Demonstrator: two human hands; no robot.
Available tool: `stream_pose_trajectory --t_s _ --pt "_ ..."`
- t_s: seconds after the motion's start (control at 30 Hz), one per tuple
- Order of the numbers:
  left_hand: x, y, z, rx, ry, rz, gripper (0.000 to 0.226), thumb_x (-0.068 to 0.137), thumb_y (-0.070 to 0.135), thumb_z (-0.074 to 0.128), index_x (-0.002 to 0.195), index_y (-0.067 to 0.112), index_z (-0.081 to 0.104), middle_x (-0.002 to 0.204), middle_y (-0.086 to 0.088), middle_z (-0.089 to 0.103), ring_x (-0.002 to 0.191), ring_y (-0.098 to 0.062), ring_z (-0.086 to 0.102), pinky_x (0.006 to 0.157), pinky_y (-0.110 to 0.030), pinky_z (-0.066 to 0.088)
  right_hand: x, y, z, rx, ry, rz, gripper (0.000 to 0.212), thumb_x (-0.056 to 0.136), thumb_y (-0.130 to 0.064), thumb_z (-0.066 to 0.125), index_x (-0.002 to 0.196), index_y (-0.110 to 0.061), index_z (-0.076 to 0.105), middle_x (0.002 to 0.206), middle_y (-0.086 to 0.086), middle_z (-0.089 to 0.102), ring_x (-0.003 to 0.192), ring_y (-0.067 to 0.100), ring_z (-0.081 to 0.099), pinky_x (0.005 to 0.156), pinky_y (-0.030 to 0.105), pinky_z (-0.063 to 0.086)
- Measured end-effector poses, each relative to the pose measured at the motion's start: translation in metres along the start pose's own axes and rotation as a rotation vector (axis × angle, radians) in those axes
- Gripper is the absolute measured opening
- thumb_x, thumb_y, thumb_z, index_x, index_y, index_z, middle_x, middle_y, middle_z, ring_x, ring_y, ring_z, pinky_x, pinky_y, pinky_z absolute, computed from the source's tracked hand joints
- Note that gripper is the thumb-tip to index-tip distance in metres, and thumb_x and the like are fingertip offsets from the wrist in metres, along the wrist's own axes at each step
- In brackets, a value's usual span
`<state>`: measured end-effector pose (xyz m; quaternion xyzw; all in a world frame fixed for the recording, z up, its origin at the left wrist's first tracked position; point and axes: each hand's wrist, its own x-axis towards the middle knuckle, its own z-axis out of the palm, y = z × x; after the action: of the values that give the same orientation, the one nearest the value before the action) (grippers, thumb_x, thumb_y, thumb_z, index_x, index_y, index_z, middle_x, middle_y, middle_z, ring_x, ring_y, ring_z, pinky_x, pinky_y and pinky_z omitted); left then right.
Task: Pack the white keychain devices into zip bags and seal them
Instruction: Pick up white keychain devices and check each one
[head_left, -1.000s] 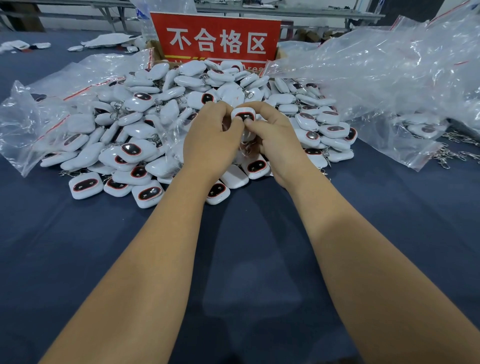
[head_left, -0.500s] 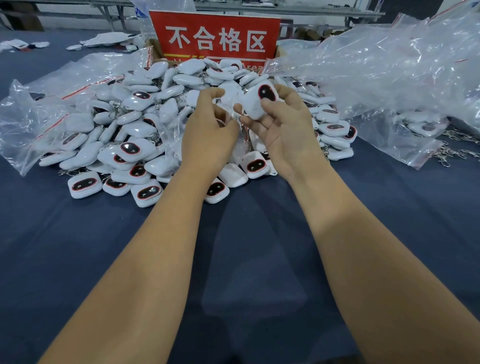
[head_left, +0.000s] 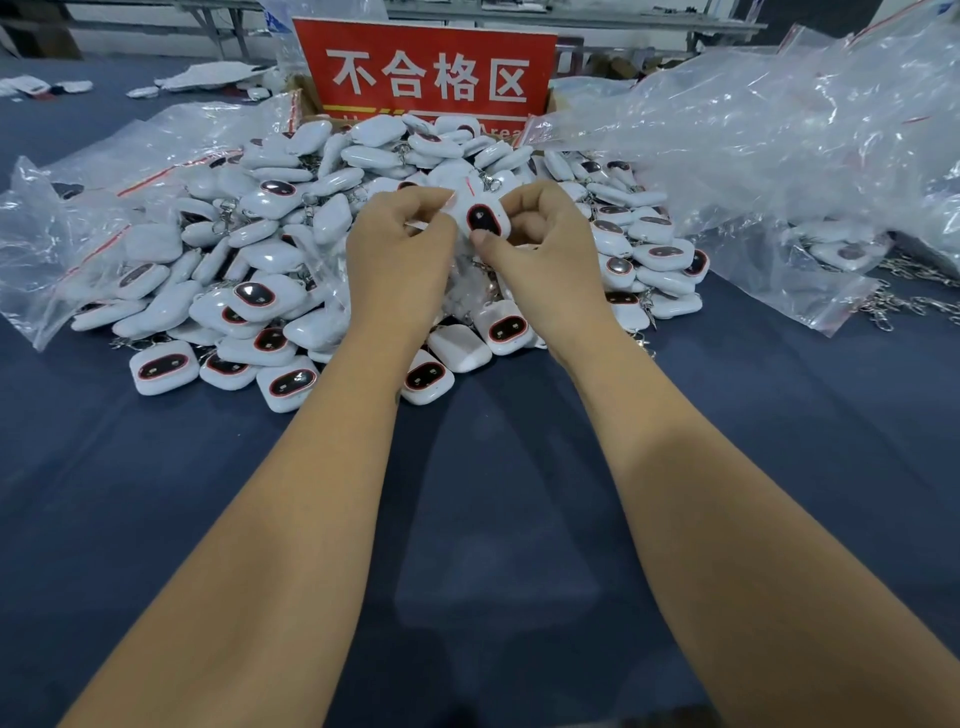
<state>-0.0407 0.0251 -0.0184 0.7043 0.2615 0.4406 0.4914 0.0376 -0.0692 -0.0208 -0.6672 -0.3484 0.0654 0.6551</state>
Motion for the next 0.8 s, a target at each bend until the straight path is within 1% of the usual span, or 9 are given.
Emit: stream_pose_trajectory --t_s 0.07,0.17,0.3,0.4,0.47,0.53,0.63,0.7,0.8 --pt "0.0 0.0 0.001 0.02 0.001 0.022 0.022 0.09 0.016 0.06 0.107 0.018 0.072 0.112 0.002 0.067 0.082 -0.003 0.061 0.072 -0.016 0.05 -0.001 0.0 0.001 -0.046 -0.021 -0.019 0.021 0.088 -0.014 0.071 0.089 -0.025 0.054 0.079 0.001 0.069 0.067 0.007 0.06 0.066 0.025 0.054" --pt "-0.002 0.001 0.001 0.011 0.004 0.049 0.016 0.09 0.017 0.062 0.101 0.021 0.073 0.108 0.003 0.068 0.082 -0.004 0.059 0.078 -0.019 0.05 -0.002 0.001 0.001 -0.117 -0.062 -0.05 0.02 0.087 -0.013 0.069 0.093 -0.03 0.059 0.078 -0.001 0.067 0.061 0.006 0.055 0.063 0.03 0.053" --pt "-0.004 0.005 -0.001 -0.041 0.003 0.095 0.018 0.088 0.014 0.063 0.097 0.026 0.073 0.095 0.008 0.068 0.07 -0.002 0.054 0.071 -0.019 0.048 -0.003 0.003 0.001 -0.25 -0.089 -0.109 0.024 0.089 -0.013 0.065 0.102 -0.032 0.066 0.082 -0.005 0.059 0.055 0.002 0.046 0.062 0.027 0.049" --pt "-0.006 0.007 0.0 -0.051 -0.007 0.13 0.023 0.086 0.008 0.059 0.097 0.025 0.071 0.081 0.009 0.062 0.058 -0.004 0.052 0.061 -0.019 0.047 -0.003 0.001 0.003 -0.21 -0.098 -0.106 0.021 0.09 -0.014 0.064 0.1 -0.032 0.068 0.076 -0.006 0.061 0.062 0.004 0.051 0.066 0.022 0.048" --pt "-0.006 0.008 0.0 -0.06 -0.003 0.128 0.023 0.088 0.007 0.057 0.097 0.023 0.07 0.079 0.007 0.06 0.056 -0.006 0.056 0.058 -0.019 0.047 -0.002 -0.001 0.004 -0.128 -0.068 -0.062 0.019 0.09 -0.013 0.064 0.101 -0.028 0.068 0.076 -0.008 0.062 0.069 0.006 0.057 0.072 0.026 0.053" --pt "-0.004 0.006 0.001 -0.056 0.016 0.115 0.022 0.089 0.009 0.057 0.099 0.025 0.069 0.084 0.004 0.061 0.063 -0.011 0.059 0.06 -0.022 0.048 0.0 -0.001 0.002 -0.052 -0.046 -0.038 0.026 0.087 -0.003 0.063 0.101 -0.024 0.064 0.082 -0.005 0.064 0.074 0.011 0.059 0.074 0.029 0.055" --pt "-0.002 0.002 0.001 -0.004 0.027 0.12 0.023 0.089 0.014 0.059 0.107 0.025 0.065 0.087 0.01 0.06 0.065 0.002 0.055 0.06 -0.012 0.045 0.001 -0.001 0.001 -0.002 0.002 -0.036 0.041 0.078 0.011 0.061 0.098 -0.025 0.059 0.093 0.001 0.061 0.07 0.013 0.054 0.065 0.028 0.054" --pt "-0.002 -0.001 0.003 0.09 -0.026 0.131 0.028 0.089 0.018 0.06 0.116 0.024 0.062 0.094 0.011 0.061 0.071 0.0 0.058 0.061 -0.01 0.044 0.0 0.001 0.001 0.006 0.052 -0.015 0.046 0.076 0.008 0.066 0.099 -0.03 0.056 0.101 0.001 0.056 0.068 0.011 0.054 0.061 0.023 0.053" --pt "-0.003 -0.004 0.006 0.191 -0.085 0.167 0.03 0.091 0.018 0.058 0.121 0.022 0.063 0.107 0.007 0.061 0.079 -0.007 0.06 0.068 -0.011 0.045 0.0 0.003 0.0 -0.012 0.103 0.024 0.046 0.077 0.0 0.074 0.108 -0.028 0.055 0.104 0.0 0.054 0.069 0.008 0.054 0.065 0.021 0.053"
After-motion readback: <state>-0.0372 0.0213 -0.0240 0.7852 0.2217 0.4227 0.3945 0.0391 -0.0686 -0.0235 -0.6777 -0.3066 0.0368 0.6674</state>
